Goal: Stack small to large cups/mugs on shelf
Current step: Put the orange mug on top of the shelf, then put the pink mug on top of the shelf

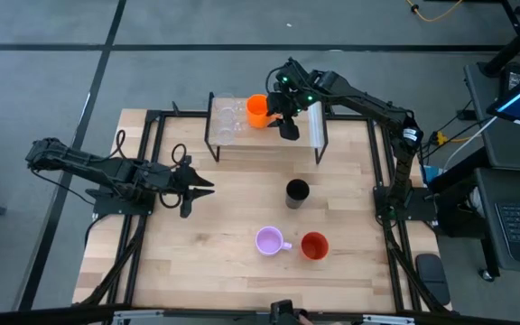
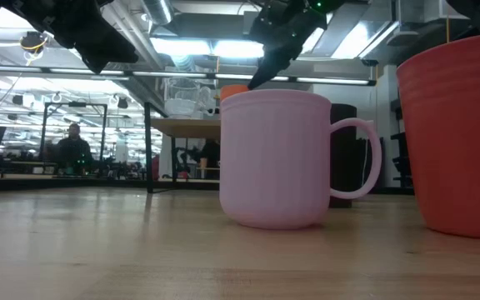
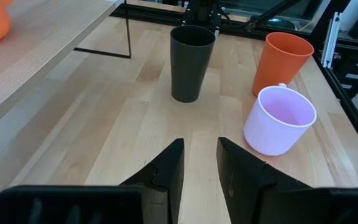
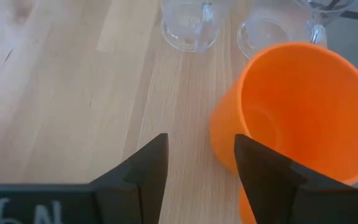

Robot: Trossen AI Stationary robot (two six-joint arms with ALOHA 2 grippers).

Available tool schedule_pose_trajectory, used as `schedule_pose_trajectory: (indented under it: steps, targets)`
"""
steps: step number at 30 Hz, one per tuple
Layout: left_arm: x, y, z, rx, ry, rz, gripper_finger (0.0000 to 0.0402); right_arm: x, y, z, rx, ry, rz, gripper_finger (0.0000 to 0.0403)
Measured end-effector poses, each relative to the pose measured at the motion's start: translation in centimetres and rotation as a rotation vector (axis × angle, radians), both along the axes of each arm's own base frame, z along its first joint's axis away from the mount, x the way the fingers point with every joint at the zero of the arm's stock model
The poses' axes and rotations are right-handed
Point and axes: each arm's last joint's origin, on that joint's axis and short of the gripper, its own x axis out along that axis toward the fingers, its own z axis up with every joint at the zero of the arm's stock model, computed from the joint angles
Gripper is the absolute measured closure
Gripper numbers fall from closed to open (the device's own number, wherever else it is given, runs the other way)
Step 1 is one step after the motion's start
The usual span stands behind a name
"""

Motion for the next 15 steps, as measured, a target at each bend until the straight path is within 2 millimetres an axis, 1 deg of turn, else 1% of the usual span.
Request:
schedule_pose_trajectory:
  steps: [9, 11, 13, 15]
  targets:
    - [0.0, 0.0, 0.0, 0.0, 0.0, 0.0, 0.0312, 0.0, 0.0, 0.1, -0.004, -0.006, 0.0, 0.0218]
    - [0.0, 0.0, 0.0, 0.0, 0.0, 0.0, 0.0312, -0.1, 0.2, 0.3, -0.005, -0.008, 0.003, 0.0218]
    - [0.0, 0.0, 0.0, 0.0, 0.0, 0.0, 0.0312, -0.4, 0.9, 1.3, 0.012, -0.011, 0.003, 0.0218]
    - [0.0, 0.0, 0.0, 0.0, 0.0, 0.0, 0.0312, -0.9, 1.9, 2.8, 0.037, -0.024, 0.018, 0.0218]
